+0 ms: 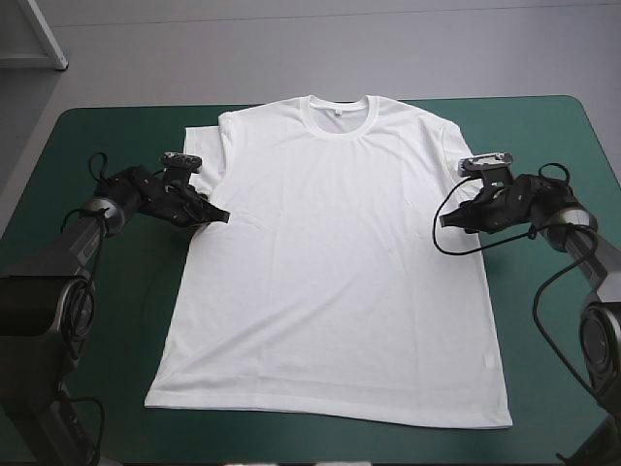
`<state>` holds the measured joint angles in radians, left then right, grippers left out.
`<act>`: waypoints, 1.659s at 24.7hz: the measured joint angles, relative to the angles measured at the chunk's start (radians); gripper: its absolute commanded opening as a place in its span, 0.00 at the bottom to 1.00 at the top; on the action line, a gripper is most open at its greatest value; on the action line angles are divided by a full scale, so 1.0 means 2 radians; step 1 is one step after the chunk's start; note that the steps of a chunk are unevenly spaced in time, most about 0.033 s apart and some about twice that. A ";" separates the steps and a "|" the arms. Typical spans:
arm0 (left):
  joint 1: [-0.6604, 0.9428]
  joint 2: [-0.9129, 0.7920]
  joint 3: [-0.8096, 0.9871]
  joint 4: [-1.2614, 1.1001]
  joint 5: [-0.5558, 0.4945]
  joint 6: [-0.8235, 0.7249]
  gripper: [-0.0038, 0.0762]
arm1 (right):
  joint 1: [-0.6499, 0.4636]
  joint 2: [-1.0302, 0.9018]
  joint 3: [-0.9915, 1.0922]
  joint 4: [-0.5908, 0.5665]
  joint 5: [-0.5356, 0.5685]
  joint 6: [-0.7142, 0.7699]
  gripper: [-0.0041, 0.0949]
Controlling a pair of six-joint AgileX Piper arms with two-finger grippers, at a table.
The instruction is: Fold the cloth
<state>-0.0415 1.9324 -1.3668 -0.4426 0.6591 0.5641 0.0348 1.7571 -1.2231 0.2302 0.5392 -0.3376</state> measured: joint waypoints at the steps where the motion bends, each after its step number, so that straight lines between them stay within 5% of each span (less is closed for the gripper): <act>1: 0.000 0.000 0.000 0.000 0.000 0.000 0.07 | 0.000 0.006 -0.002 0.000 -0.005 0.000 0.47; 9: 0.000 0.000 0.000 0.000 0.000 0.000 0.07 | 0.000 0.039 -0.009 -0.001 -0.014 -0.001 0.42; 16: 0.000 0.000 0.000 0.000 0.000 0.000 0.07 | 0.000 0.042 -0.013 0.000 -0.006 -0.001 0.03; 28: 0.000 -0.026 -0.008 -0.024 0.021 0.001 0.07 | 0.000 -0.013 -0.025 0.007 0.000 -0.019 0.02; 41: 0.000 -0.169 -0.200 -0.024 0.057 -0.001 0.07 | 0.000 -0.164 -0.186 0.022 0.041 -0.036 0.02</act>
<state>-0.0425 1.5951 -1.7662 -0.4914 0.7738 0.5618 0.0348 1.4291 -1.5950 0.2749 0.6214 -0.4101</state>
